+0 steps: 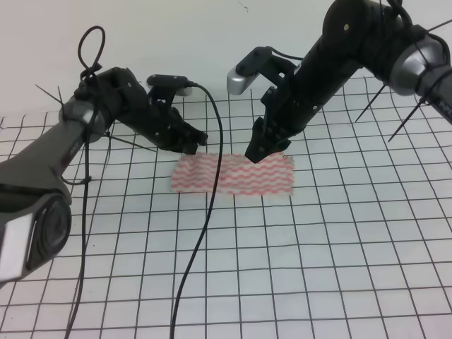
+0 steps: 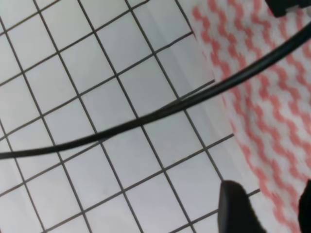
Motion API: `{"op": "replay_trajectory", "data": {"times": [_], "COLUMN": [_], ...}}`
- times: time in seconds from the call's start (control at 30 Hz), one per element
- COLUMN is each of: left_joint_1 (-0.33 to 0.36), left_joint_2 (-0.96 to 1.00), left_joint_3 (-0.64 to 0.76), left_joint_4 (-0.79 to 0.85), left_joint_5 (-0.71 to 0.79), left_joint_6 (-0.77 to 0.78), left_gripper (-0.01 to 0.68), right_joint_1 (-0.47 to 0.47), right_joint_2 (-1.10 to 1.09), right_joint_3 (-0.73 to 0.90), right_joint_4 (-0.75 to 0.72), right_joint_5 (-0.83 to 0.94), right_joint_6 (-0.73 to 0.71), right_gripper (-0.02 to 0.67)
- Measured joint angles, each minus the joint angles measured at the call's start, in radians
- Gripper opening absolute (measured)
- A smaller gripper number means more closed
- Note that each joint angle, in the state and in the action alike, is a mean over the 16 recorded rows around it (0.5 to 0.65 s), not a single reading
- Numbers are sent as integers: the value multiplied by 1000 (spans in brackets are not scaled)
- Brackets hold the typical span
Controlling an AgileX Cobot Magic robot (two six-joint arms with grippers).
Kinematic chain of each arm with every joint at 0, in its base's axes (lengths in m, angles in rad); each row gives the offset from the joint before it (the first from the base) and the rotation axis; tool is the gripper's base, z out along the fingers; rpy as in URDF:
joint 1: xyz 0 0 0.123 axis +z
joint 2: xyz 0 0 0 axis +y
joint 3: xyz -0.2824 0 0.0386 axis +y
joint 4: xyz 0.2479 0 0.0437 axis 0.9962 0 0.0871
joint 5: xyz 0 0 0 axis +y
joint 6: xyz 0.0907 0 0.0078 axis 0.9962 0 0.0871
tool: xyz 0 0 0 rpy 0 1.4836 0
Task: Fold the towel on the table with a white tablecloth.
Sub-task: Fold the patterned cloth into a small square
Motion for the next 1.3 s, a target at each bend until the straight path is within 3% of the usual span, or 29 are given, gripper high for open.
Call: {"op": "replay_trajectory", "data": {"times": [0.53,1.03,1.13,1.3], "left_joint_1": [1,12,20,36], "left_joint_2": [7,-61,-97,-156], "left_joint_3": [-26,-26,-26,-26], "left_joint_4": [-22,-21,-34,-61], "left_joint_5": [-21,76,136,248], "left_joint_6": [27,17,14,7], "left_gripper": [11,268,248,145], "right_joint_1": [0,-28,-48,-85], "right_joint_2": [0,1,6,32], "right_joint_3": [0,0,0,0], "right_joint_4": [0,-106,-138,-166], "right_joint_5": [0,-69,-107,-167], "right_joint_6": [3,60,66,38], "right_gripper": [280,282,282,282]}}
